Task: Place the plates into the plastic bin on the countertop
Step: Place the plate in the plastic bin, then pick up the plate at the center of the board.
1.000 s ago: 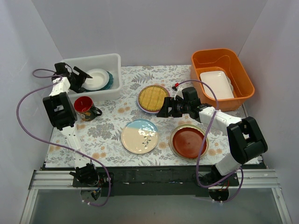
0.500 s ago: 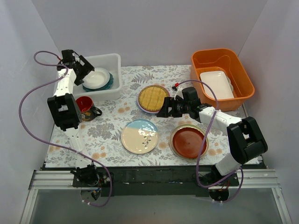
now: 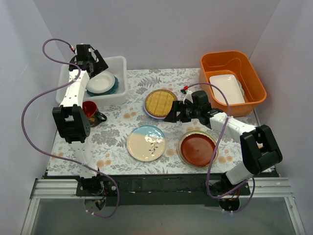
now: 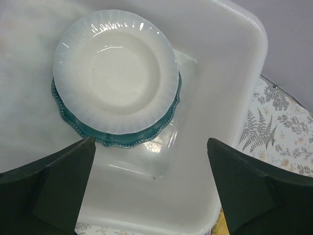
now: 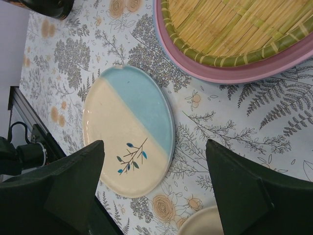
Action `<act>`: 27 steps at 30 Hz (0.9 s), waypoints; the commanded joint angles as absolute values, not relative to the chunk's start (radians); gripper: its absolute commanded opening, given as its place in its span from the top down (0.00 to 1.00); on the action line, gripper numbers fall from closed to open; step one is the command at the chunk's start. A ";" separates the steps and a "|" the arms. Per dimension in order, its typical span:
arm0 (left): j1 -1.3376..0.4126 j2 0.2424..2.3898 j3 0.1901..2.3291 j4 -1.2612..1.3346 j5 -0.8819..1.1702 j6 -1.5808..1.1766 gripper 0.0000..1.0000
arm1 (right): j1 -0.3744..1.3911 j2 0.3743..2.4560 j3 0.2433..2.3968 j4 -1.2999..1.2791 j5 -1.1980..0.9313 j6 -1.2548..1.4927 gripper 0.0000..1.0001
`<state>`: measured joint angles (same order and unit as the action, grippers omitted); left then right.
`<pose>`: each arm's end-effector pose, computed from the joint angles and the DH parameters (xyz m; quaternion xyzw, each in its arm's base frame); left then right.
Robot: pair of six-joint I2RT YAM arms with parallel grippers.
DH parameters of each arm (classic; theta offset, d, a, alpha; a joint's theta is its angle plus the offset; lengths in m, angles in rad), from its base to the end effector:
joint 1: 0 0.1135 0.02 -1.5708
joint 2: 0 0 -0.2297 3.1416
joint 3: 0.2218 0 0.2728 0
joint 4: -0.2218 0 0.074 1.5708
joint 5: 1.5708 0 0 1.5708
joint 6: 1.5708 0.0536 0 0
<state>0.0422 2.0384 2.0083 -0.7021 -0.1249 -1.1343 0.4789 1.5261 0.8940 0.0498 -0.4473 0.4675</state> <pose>0.4852 0.0272 0.2855 -0.5270 0.7443 -0.1623 0.3768 0.3106 0.1874 0.1669 -0.1101 0.8578 0.3846 0.3227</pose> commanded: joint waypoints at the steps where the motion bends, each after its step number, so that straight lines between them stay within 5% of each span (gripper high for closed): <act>1: 0.015 1.888 1.964 -0.661 -0.178 -1.091 0.02 | 0.477 1.491 0.913 0.049 -0.453 0.462 0.09; 27: -0.167 1.665 1.766 -0.713 0.072 -1.069 0.02 | 0.477 1.485 0.899 0.057 -0.453 0.469 0.09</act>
